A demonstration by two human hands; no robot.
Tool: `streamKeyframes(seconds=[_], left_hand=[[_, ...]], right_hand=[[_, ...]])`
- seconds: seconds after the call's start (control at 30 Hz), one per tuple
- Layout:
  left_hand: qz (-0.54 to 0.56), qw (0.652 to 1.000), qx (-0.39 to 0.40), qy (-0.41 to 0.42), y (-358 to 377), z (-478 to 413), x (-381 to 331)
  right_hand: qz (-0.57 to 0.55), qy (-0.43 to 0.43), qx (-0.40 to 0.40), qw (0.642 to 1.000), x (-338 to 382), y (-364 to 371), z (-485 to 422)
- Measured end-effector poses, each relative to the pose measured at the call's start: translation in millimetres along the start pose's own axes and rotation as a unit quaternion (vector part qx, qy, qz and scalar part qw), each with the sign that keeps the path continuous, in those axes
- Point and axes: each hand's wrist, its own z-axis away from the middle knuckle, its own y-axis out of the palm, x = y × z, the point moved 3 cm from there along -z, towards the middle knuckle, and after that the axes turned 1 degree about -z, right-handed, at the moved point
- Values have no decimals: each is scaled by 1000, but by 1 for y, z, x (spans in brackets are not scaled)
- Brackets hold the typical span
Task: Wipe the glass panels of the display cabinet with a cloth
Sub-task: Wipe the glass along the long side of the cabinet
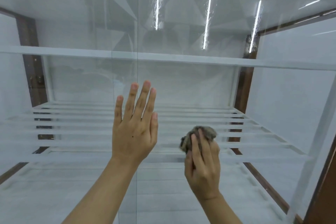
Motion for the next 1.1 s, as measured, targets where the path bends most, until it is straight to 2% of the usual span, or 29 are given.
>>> streamKeyframes(seconds=[0.1,0.17,0.23,0.33,0.4,0.5,0.6,0.67,0.8,0.9,1.1], left_hand=[[7,1000,1,3,0,0,0],[11,1000,0,6,0,0,1],[16,1000,1,7,0,0,2],[28,1000,2,8,-1,0,3],[44,999,3,15,-3,0,3],[78,997,3,18,-7,5,15],[60,998,0,12,-12,13,39],[45,999,2,18,-13,17,50],[58,998,-2,26,-9,18,53],[63,998,-7,27,-7,21,53],[85,996,-17,31,-10,19,54]], right_hand=[[4,87,-107,990,-6,4,-76],[-14,133,-142,981,3,14,-116],[-19,91,-107,990,20,21,-98],[3,-19,11,1000,29,16,-7],[3,-46,44,998,18,9,17],[1,8,-11,1000,14,10,-36],[-35,75,-75,994,36,24,-124],[-52,68,-76,993,55,35,-145],[-29,-2,2,1000,79,43,-54],[-20,-18,55,998,87,40,-9],[-67,47,-71,994,91,50,-151]])
